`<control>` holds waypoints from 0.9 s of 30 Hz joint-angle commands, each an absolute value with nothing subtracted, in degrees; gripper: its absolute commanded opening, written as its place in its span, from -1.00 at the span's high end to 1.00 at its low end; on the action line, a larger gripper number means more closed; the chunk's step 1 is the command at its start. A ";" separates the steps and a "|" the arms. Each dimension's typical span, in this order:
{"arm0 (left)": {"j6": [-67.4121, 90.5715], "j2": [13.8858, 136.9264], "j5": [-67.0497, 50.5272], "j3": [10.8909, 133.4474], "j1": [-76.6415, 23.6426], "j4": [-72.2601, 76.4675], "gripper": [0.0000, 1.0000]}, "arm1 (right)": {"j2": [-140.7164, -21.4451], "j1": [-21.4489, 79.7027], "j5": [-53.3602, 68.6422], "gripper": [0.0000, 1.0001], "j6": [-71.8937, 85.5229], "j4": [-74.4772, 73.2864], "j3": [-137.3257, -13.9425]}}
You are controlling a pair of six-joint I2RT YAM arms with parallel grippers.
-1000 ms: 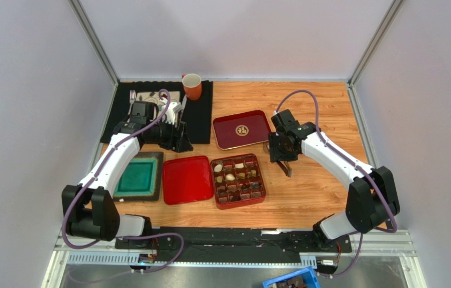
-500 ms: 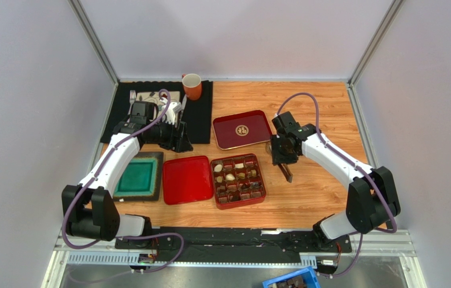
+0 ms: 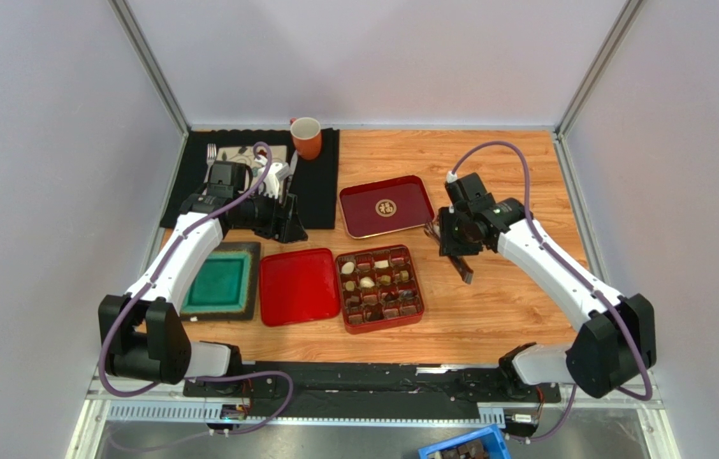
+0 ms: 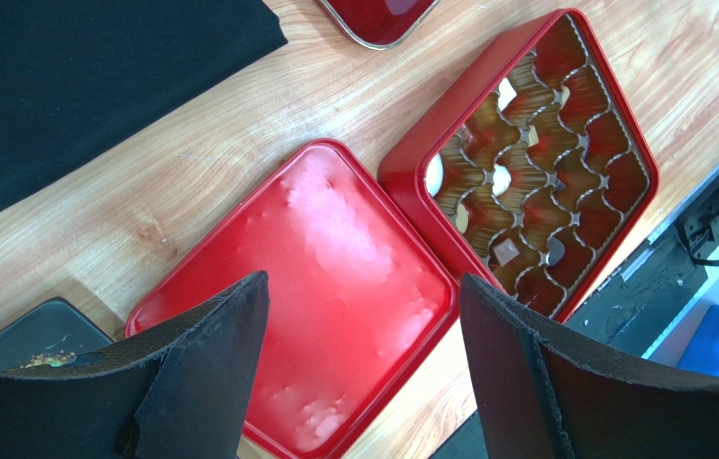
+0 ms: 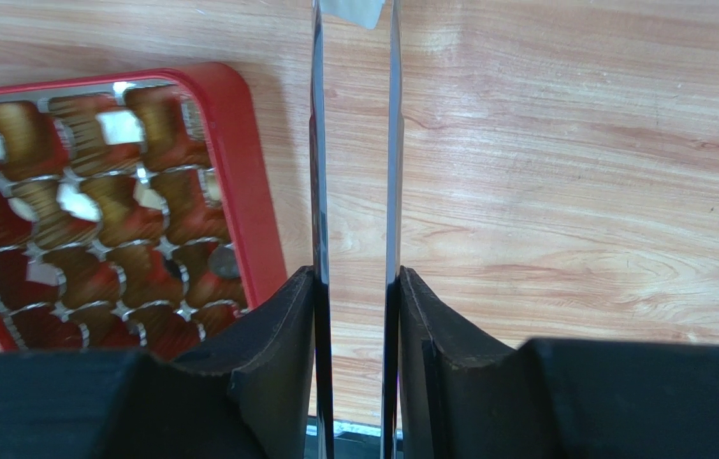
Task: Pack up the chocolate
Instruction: Pick up the fake chocolate from the center of the board.
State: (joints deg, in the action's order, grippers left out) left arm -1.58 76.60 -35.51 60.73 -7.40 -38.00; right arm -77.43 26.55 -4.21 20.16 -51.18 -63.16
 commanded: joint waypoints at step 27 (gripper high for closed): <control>-1.85 75.15 -36.56 61.08 -6.94 -37.00 -0.62 | -70.84 50.27 1.85 0.37 29.71 -52.39 -66.62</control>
State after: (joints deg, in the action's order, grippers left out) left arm -1.56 76.60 -35.51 60.71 -7.40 -37.91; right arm -69.89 48.49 1.61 27.70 -56.80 -66.41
